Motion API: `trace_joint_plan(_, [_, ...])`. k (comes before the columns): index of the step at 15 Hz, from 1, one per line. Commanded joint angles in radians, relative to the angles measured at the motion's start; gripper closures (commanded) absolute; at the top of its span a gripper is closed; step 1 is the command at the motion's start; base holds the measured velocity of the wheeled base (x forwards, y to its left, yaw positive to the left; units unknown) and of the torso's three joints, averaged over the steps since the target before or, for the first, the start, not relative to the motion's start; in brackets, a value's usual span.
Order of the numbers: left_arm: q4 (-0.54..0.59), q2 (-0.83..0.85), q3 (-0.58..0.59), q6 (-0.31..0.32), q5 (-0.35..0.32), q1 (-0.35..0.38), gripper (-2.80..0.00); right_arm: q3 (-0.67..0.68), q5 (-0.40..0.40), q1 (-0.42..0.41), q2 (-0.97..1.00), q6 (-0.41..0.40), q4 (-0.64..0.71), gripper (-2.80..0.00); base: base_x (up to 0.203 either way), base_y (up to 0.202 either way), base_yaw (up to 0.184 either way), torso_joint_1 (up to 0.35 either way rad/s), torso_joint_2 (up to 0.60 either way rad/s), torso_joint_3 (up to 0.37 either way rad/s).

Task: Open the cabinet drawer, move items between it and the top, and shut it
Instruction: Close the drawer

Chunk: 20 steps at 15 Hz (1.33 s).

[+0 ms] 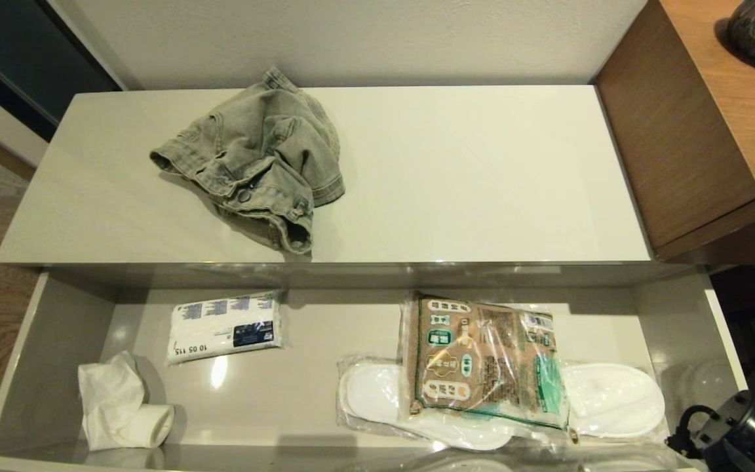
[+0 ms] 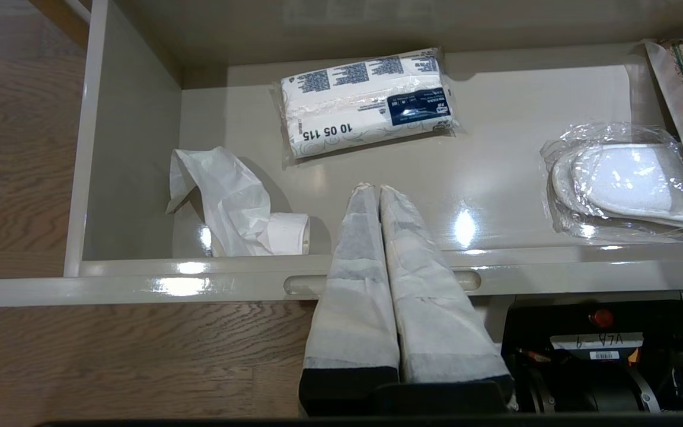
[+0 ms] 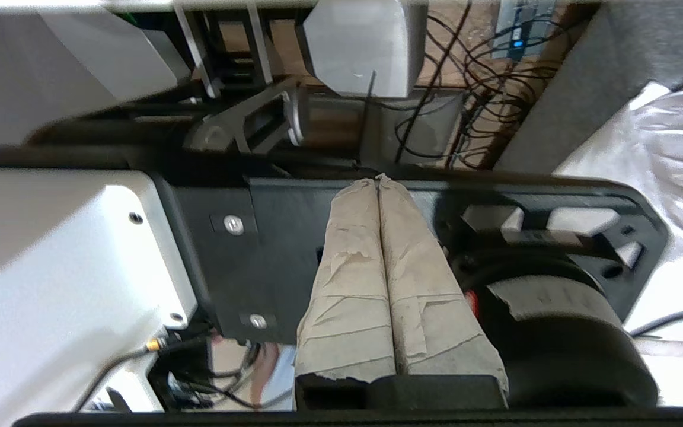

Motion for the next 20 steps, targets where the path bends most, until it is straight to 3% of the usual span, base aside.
trace_joint_plan(1, [0.0,0.002,0.0,0.0,0.001,-0.001,0.0,0.054,-0.003,0.001,0.057,0.02,-0.116,0.0,0.0,0.0,0.0,0.0,0.0,0.0])
trace_joint_plan(3, [0.001,0.002,0.0,0.0,0.001,-0.001,0.0,0.081,-0.005,0.001,0.065,0.049,-0.194,0.0,0.0,0.0,0.0,0.0,0.0,0.0])
trace_joint_plan(9, [0.0,0.002,0.0,0.0,0.001,0.001,0.0,0.078,-0.008,0.001,0.067,0.072,-0.201,0.0,0.0,0.0,0.0,0.0,0.0,0.0])
trace_joint_plan(12, [0.0,0.002,0.0,0.0,0.001,0.0,0.0,0.079,-0.015,0.001,0.085,0.105,-0.272,0.0,0.0,0.0,0.0,0.0,0.0,0.0])
trace_joint_plan(20, [0.0,0.002,0.0,0.0,0.001,0.001,0.0,0.075,-0.122,0.001,0.123,0.167,-0.432,0.0,0.0,0.0,0.0,0.0,0.0,0.0])
